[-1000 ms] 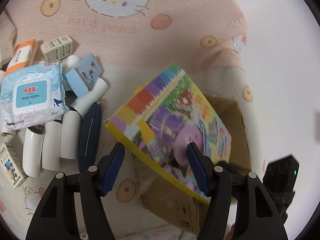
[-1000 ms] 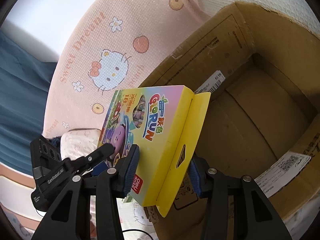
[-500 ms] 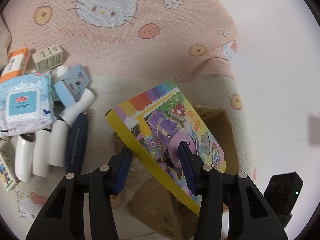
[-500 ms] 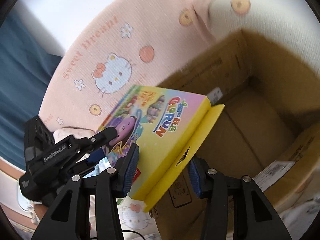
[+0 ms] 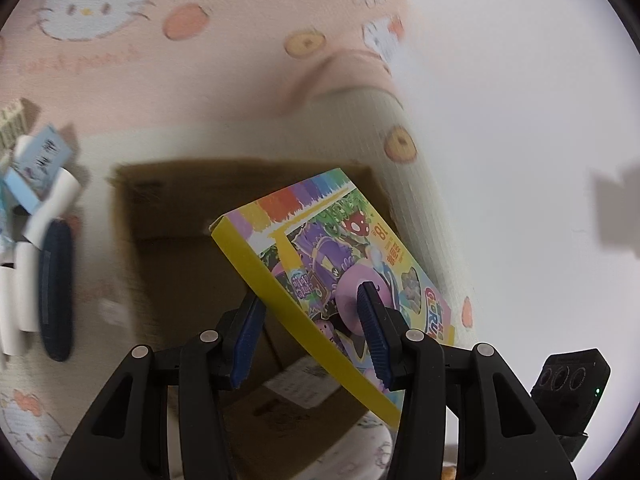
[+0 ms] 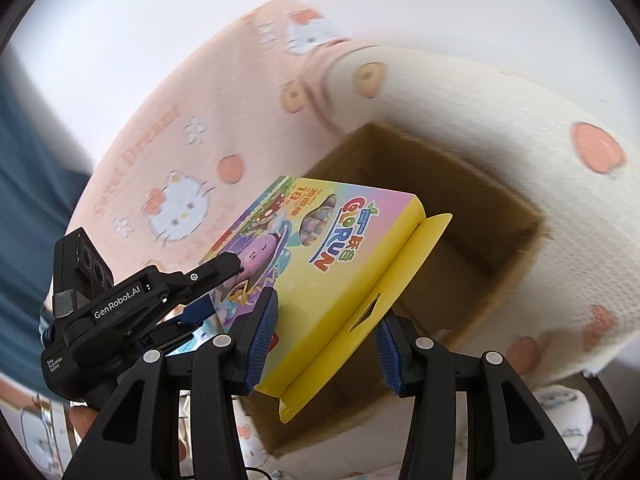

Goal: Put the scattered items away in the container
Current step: 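Lower the crayon box into the cardboard box with the right gripper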

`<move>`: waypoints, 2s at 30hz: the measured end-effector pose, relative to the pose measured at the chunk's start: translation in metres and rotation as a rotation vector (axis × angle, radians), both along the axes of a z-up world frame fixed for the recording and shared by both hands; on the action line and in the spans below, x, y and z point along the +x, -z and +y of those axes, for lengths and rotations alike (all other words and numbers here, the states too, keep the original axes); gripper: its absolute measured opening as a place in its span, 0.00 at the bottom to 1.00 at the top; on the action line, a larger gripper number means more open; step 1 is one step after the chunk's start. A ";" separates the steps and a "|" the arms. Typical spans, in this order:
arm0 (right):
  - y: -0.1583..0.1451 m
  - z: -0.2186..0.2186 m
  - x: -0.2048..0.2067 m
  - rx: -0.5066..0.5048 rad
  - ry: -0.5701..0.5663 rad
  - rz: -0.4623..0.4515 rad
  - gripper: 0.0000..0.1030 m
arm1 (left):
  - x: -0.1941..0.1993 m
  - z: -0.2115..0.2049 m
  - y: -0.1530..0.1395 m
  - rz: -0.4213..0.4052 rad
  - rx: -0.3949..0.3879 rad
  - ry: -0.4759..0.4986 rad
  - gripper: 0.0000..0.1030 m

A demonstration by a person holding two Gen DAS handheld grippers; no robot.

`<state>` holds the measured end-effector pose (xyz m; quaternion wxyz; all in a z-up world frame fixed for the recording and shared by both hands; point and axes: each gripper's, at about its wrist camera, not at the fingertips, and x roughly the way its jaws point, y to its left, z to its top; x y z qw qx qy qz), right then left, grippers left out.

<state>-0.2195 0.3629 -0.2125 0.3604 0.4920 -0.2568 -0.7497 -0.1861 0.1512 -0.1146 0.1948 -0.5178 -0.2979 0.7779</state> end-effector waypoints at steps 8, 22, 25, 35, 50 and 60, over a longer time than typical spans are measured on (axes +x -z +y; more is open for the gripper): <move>0.013 0.015 -0.019 0.071 0.053 -0.099 0.43 | -0.017 0.031 0.026 -0.128 0.030 0.046 0.51; 0.033 -0.039 -0.071 0.273 0.034 -0.222 0.43 | -0.069 0.058 0.099 -0.347 0.143 0.051 0.51; 0.040 -0.054 -0.078 0.307 0.019 -0.236 0.43 | -0.076 0.060 0.112 -0.375 0.150 0.034 0.51; 0.077 -0.093 -0.094 0.355 -0.040 -0.304 0.43 | -0.087 0.056 0.158 -0.514 0.150 -0.048 0.50; 0.108 -0.109 -0.090 0.532 -0.214 -0.386 0.47 | -0.083 0.075 0.184 -0.571 0.147 -0.007 0.50; 0.105 -0.118 -0.085 0.632 -0.404 -0.371 0.54 | -0.085 0.075 0.187 -0.603 0.045 -0.056 0.52</move>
